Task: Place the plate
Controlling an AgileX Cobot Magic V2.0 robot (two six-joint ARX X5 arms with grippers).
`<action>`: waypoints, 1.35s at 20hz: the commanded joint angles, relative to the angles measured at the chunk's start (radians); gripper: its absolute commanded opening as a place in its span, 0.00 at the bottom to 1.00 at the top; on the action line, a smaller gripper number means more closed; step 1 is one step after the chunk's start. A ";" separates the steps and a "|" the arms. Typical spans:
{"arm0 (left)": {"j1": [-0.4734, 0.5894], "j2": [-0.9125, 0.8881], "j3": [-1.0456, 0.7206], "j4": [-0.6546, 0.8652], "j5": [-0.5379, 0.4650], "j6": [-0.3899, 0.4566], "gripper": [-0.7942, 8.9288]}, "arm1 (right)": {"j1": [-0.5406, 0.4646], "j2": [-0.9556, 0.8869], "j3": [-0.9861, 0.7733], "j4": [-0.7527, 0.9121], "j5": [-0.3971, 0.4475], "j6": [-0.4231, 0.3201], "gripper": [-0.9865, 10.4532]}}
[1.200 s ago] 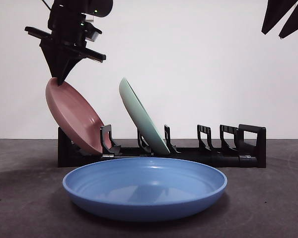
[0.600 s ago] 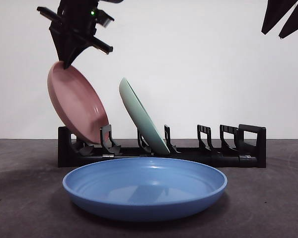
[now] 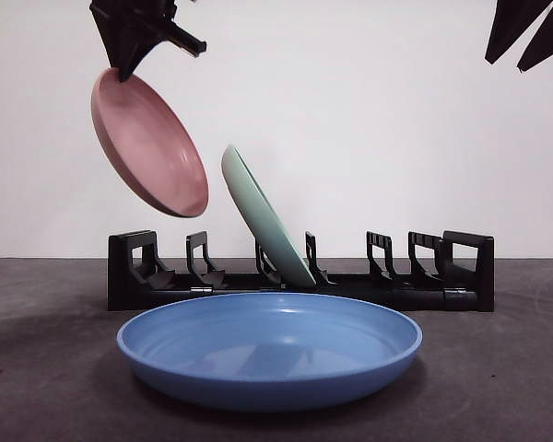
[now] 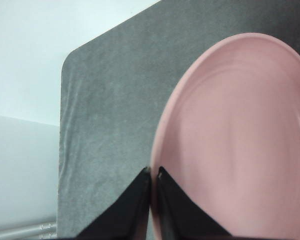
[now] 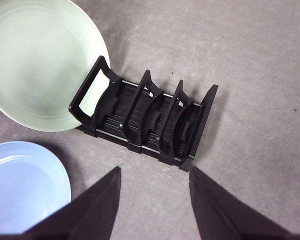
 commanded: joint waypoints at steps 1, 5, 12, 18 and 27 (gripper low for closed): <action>0.008 -0.061 0.036 -0.035 -0.010 0.003 0.10 | 0.005 0.008 0.015 0.007 -0.001 0.002 0.27; 0.034 -0.156 0.034 -0.043 0.050 -0.021 0.10 | 0.005 0.008 0.015 0.005 -0.001 0.003 0.27; 0.047 -0.338 -0.055 -0.053 0.167 -0.060 0.10 | 0.005 0.008 0.015 0.001 -0.001 0.015 0.27; 0.047 -0.546 -0.416 -0.053 0.323 -0.158 0.10 | 0.005 0.008 0.015 0.001 -0.001 0.017 0.27; 0.020 -0.945 -1.098 0.184 0.564 -0.239 0.10 | 0.005 0.008 0.015 0.001 -0.001 0.021 0.27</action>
